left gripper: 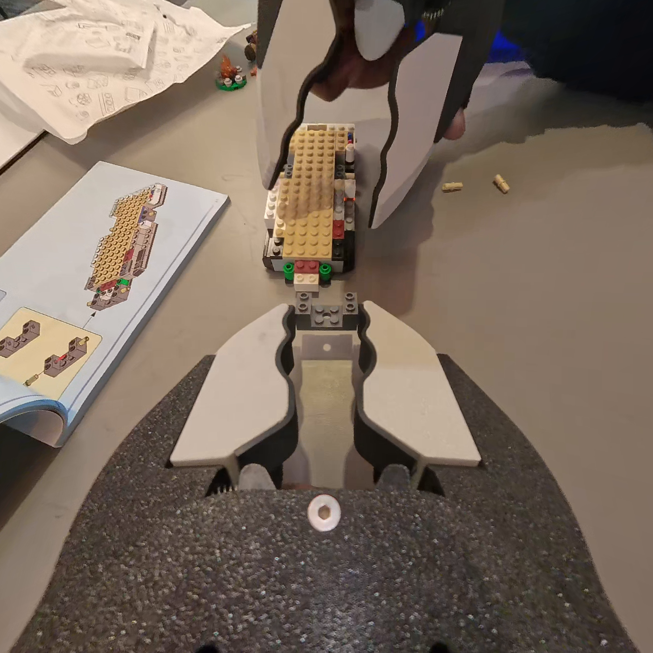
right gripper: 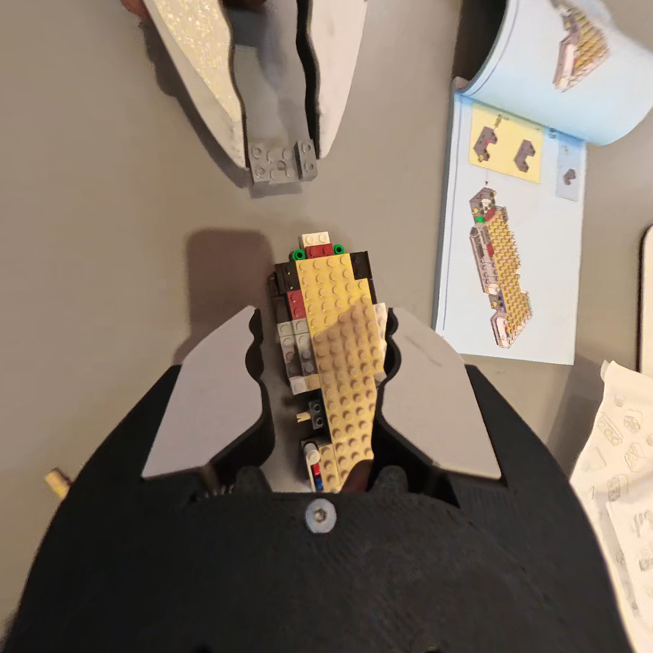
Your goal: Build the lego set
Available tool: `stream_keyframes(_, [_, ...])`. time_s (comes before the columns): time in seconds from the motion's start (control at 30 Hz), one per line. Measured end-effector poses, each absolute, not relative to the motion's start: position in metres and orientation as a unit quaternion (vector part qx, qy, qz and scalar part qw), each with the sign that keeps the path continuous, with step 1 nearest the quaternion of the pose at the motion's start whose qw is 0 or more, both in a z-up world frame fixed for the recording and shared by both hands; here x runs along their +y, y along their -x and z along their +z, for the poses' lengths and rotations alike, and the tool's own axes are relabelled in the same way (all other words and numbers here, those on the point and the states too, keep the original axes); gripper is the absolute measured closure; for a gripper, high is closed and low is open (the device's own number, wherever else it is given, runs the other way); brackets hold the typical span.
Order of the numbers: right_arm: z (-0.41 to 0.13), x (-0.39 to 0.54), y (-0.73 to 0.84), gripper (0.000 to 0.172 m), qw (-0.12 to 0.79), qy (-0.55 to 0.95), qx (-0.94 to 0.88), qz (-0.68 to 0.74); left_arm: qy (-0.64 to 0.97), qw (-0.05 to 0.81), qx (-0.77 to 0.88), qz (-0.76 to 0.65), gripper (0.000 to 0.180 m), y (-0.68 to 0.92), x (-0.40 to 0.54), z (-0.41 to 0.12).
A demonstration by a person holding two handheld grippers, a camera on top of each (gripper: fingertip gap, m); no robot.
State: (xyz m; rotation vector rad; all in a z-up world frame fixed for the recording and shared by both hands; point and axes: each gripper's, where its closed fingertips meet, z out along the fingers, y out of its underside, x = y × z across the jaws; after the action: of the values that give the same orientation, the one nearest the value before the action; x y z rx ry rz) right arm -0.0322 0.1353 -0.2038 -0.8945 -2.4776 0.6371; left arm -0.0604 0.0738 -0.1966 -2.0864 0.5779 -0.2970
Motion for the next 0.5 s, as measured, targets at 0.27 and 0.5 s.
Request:
stream_keyframes(0.27, [-0.21,0.121,0.044,0.101,0.176,0.3,-0.909,0.23,0.854,0.456,0.217,-0.125,0.147,0.067,0.074,-0.198])
stream_keyframes(0.5, [-0.213,0.117,0.045,0.103,0.2,0.3,-0.902,0.238,0.857,0.448,0.226,-0.119,0.147,0.065,0.072,-0.201])
